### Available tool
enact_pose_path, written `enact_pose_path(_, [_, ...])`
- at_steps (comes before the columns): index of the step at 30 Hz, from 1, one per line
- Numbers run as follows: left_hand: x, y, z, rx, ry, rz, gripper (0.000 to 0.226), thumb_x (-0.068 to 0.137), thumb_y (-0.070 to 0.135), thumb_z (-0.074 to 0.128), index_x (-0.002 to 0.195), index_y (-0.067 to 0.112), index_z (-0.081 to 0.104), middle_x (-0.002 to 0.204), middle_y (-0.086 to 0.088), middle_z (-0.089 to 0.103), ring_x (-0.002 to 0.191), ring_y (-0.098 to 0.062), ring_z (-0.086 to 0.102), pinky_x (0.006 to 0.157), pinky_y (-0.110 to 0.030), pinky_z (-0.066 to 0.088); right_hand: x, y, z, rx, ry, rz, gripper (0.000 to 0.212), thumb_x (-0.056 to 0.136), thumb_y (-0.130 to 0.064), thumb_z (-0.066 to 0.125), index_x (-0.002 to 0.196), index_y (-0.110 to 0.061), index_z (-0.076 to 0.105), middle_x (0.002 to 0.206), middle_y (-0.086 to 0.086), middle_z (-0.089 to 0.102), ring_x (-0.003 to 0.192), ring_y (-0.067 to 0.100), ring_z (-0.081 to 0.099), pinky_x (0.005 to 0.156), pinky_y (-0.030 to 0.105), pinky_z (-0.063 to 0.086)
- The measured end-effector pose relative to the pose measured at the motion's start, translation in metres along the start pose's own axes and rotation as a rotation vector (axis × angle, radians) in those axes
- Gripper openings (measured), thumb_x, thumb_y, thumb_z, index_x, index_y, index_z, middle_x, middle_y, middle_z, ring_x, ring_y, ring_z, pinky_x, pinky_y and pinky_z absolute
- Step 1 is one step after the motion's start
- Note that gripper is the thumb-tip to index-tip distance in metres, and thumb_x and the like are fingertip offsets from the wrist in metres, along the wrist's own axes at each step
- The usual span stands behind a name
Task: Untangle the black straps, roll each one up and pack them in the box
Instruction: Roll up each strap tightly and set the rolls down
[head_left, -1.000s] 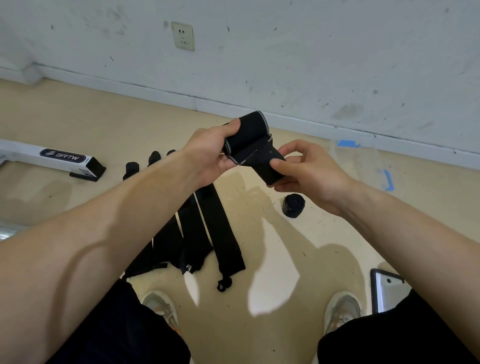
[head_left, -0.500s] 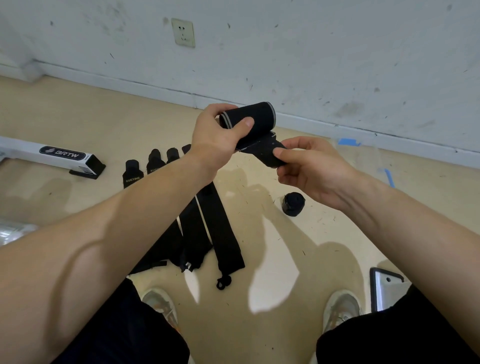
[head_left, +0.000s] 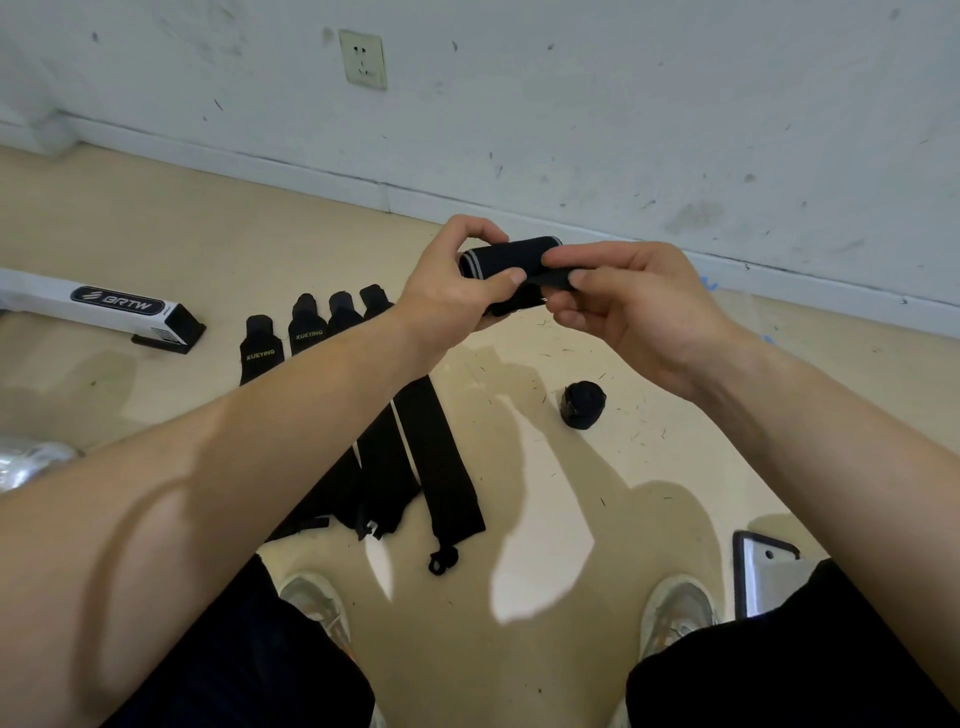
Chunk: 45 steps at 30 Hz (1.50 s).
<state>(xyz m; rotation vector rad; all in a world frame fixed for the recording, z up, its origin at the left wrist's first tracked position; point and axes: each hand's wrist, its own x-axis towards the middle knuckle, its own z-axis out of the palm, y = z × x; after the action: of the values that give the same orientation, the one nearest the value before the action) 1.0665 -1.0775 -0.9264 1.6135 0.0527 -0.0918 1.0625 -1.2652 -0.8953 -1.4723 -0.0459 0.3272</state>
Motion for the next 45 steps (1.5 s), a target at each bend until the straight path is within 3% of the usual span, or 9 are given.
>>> enact_pose_path(4, [-0.003,0.0,0.002,-0.079,-0.073,-0.072,0.027,0.099,0.0,0.061,0.12,0.017,0.055,0.118,-0.021,0.059,0.099,-0.032,0.067,0.088,-0.043,0.063,0.0,-0.004,-0.003,-0.111,-0.058,-0.037,0.028,0.089,0.015,0.055,0.105,-0.002,0.071,0.081,0.013,0.076,0.075,0.02,0.073,0.074,0.027,0.058])
enact_pose_path(10, [-0.008,-0.002,0.009,-0.112,-0.142,-0.19,0.027,0.101,-0.001,0.055,0.12,0.018,0.061,0.134,-0.025,0.056,0.118,-0.04,0.065,0.09,-0.044,0.062,0.001,-0.005,-0.007,-0.457,-0.027,-0.133,0.012,0.095,-0.003,0.066,0.091,-0.014,0.071,0.07,0.007,0.073,0.062,0.02,0.07,0.07,0.035,0.061])
enact_pose_path(19, [-0.018,0.009,0.023,-0.263,-0.115,-0.267,0.037,0.097,-0.002,0.045,0.124,0.009,0.069,0.127,-0.018,0.064,0.115,-0.038,0.067,0.093,-0.053,0.06,0.013,0.001,-0.016,-0.726,0.129,-0.265,0.017,0.09,-0.017,0.071,0.079,-0.03,0.068,0.044,-0.014,0.041,0.047,0.004,0.038,0.05,0.017,0.031])
enact_pose_path(25, [-0.021,0.003,0.023,-0.198,-0.11,-0.277,0.03,0.101,0.025,0.063,0.126,0.008,0.066,0.121,-0.014,0.068,0.114,-0.033,0.07,0.094,-0.05,0.06,0.015,0.018,-0.014,-0.687,0.134,-0.22,0.01,0.089,-0.022,0.073,0.081,-0.027,0.071,0.061,-0.01,0.034,0.054,0.004,0.034,0.057,0.022,0.03])
enact_pose_path(28, [-0.021,0.001,0.019,-0.126,-0.124,-0.223,0.027,0.1,0.017,0.066,0.126,0.011,0.066,0.126,-0.016,0.066,0.115,-0.032,0.069,0.09,-0.045,0.063,0.014,0.02,-0.011,-0.594,0.134,-0.156,0.009,0.09,-0.025,0.074,0.086,-0.027,0.067,0.077,-0.009,0.049,0.066,0.007,0.05,0.065,0.024,0.044])
enact_pose_path(32, [-0.023,0.009,0.018,-0.114,-0.142,-0.225,0.026,0.101,0.012,0.063,0.127,0.013,0.062,0.128,-0.016,0.062,0.111,-0.033,0.069,0.085,-0.044,0.064,0.011,0.021,-0.005,-0.364,0.088,0.031,0.006,0.098,-0.026,0.062,0.095,-0.022,0.059,0.091,-0.003,0.064,0.078,0.016,0.064,0.084,0.045,0.058])
enact_pose_path(36, [-0.028,0.015,0.02,0.007,-0.156,-0.172,0.029,0.103,0.014,0.06,0.128,0.024,0.048,0.119,-0.018,0.06,0.101,-0.032,0.071,0.079,-0.044,0.065,0.004,0.021,0.006,-0.224,0.059,0.136,0.011,0.103,-0.023,0.049,0.096,-0.02,0.057,0.094,0.004,0.066,0.075,0.022,0.07,0.074,0.044,0.063])
enact_pose_path(40, [-0.036,0.019,0.024,0.133,-0.153,-0.06,0.013,0.104,0.017,0.058,0.116,0.019,0.061,0.115,-0.014,0.062,0.095,-0.029,0.073,0.077,-0.043,0.066,0.003,0.017,0.005,-0.099,0.06,0.175,0.013,0.101,-0.017,0.049,0.096,-0.016,0.06,0.094,0.009,0.067,0.079,0.028,0.069,0.073,0.044,0.06])
enact_pose_path(45, [-0.044,0.017,0.025,-0.019,-0.098,-0.176,0.014,0.098,0.019,0.069,0.112,0.016,0.072,0.121,-0.009,0.063,0.106,-0.029,0.071,0.077,-0.043,0.065,-0.003,0.01,0.0,-0.075,0.004,0.279,0.017,0.099,-0.018,0.05,0.094,-0.012,0.065,0.088,0.01,0.067,0.074,0.027,0.068,0.062,0.036,0.056])
